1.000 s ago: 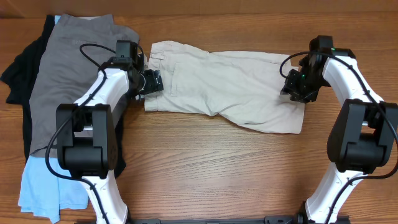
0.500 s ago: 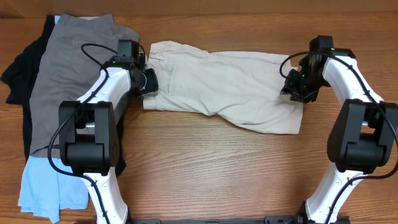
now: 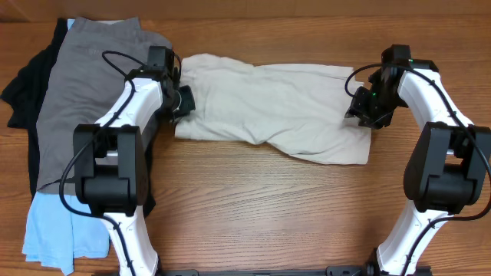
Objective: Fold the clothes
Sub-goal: 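Lift the left end with the left gripper and fold it rightward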
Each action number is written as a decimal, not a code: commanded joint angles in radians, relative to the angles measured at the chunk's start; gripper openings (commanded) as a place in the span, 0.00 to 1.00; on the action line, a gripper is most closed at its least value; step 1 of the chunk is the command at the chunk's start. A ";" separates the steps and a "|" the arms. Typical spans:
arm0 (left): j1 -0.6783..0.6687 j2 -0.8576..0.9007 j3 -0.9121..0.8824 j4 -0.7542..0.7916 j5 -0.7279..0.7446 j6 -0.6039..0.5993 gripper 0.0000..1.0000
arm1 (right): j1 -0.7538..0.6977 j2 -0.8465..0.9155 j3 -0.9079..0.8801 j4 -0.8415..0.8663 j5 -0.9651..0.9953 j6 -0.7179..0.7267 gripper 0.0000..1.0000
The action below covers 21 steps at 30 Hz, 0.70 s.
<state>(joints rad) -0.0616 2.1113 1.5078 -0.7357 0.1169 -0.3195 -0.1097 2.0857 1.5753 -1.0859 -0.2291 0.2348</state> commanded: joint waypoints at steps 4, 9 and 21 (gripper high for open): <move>0.003 -0.259 -0.032 -0.164 -0.122 0.043 0.04 | -0.001 0.001 0.023 -0.005 -0.249 -0.087 0.46; 0.003 -0.362 -0.032 -0.234 -0.135 0.112 0.04 | 0.018 0.002 0.019 -0.005 -0.289 -0.101 0.04; 0.010 -0.439 0.126 -0.391 -0.237 0.277 0.04 | 0.182 0.002 -0.142 0.134 -0.250 -0.040 0.04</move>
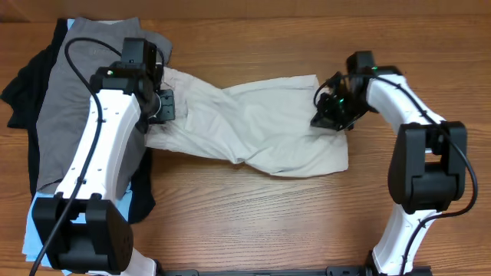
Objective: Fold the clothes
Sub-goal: 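Lift the left end with the left gripper and fold it rightward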
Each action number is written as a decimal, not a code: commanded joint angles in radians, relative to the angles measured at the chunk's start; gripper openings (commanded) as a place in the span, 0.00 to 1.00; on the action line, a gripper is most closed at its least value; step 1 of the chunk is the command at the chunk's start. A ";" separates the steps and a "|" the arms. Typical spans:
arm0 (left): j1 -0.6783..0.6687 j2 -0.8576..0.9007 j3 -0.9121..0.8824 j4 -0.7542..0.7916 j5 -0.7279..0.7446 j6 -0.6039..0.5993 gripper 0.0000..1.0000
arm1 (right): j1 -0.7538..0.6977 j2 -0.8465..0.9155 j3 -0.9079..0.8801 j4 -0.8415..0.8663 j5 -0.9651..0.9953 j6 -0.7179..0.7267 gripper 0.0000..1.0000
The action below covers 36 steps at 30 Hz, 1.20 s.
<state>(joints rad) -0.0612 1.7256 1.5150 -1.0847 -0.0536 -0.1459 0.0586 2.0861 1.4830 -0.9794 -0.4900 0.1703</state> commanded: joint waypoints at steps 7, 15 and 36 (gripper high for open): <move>0.011 -0.053 0.202 -0.064 -0.063 0.210 0.04 | 0.021 0.002 -0.131 0.071 0.018 0.043 0.04; -0.103 -0.052 0.202 -0.047 0.104 0.278 0.04 | 0.021 0.002 -0.162 0.090 0.017 0.048 0.04; -0.584 0.229 0.203 0.236 0.186 0.066 0.04 | 0.021 0.002 -0.162 0.112 0.016 0.064 0.04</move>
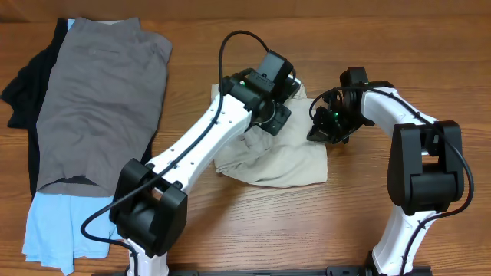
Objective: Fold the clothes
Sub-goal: 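Lift the left end with the left gripper and fold it rightward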
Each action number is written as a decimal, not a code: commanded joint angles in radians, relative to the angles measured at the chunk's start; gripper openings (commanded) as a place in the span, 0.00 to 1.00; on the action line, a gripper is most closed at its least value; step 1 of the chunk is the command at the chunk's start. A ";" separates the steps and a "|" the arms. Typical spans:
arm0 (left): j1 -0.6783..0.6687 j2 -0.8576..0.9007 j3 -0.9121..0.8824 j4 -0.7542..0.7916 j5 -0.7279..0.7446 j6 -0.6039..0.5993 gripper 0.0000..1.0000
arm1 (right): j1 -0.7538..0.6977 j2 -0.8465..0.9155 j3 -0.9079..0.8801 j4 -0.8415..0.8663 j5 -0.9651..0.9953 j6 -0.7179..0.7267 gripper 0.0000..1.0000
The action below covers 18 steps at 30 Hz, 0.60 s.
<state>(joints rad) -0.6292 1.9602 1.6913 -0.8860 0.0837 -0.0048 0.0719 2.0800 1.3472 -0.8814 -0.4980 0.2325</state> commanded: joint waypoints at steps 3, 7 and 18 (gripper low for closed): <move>-0.019 -0.006 0.047 0.039 0.093 -0.090 0.04 | 0.008 0.008 -0.026 0.017 0.024 0.004 0.04; -0.019 -0.006 0.052 0.027 0.085 -0.104 0.04 | 0.008 0.008 -0.026 0.016 0.025 0.004 0.04; 0.041 -0.010 0.440 -0.346 -0.074 -0.059 0.04 | 0.008 0.008 -0.026 0.025 0.025 0.008 0.04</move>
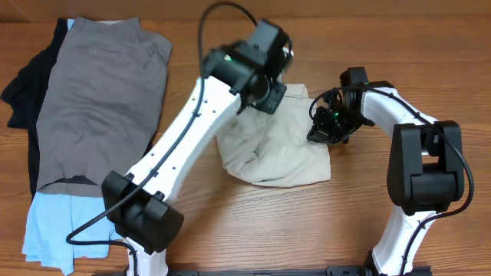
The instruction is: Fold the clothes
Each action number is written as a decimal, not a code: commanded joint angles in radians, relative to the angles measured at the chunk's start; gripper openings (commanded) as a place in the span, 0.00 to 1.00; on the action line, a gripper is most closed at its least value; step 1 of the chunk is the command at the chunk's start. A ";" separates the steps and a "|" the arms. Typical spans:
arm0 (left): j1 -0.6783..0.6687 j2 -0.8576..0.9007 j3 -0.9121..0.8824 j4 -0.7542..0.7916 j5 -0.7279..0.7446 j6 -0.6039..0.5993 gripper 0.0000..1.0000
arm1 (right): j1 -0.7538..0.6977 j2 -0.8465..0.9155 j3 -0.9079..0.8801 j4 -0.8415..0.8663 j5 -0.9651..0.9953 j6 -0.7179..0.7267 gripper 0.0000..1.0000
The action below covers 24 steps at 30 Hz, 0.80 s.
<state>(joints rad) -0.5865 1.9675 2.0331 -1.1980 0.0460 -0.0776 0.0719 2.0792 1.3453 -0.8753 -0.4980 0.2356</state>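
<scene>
A beige garment lies doubled over at the table's centre, as a rumpled block. My left gripper hangs over its upper left corner, raised toward the camera. Its fingers point down and are hidden under the wrist, so their state does not show. At the garment's right edge, my right gripper sits low and is shut on the cloth. A pile of other clothes lies at the far left, with a grey piece on top, black pieces beneath it and a light blue one at the front.
The wooden table extends in front of and behind the garment. The long left arm crosses diagonally from its base at the front left to the garment. The right arm's base stands at the front right.
My left gripper has risen and shifted slightly back and left over the garment's top corner. The folded garment looks a little flatter and wider. The right gripper has not moved.
The beige garment lay spread out wide, with a gripper at each end. Both ends were then drawn inward and the cloth bunched. The left gripper then stood far to the right, with the left half doubled over the right. Now it hangs higher over the fold.
</scene>
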 commanded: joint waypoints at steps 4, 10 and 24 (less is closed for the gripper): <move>0.004 -0.017 0.130 -0.094 -0.101 0.011 0.04 | 0.008 0.008 -0.029 0.018 0.025 0.005 0.04; -0.035 0.022 0.129 -0.064 -0.018 0.013 0.04 | 0.007 0.008 -0.031 0.019 0.025 0.005 0.04; -0.158 0.306 0.129 -0.001 0.161 -0.033 0.12 | 0.005 0.008 -0.030 0.038 -0.008 0.005 0.04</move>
<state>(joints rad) -0.7204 2.2360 2.1345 -1.2079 0.1387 -0.0803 0.0685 2.0766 1.3357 -0.8608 -0.5102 0.2356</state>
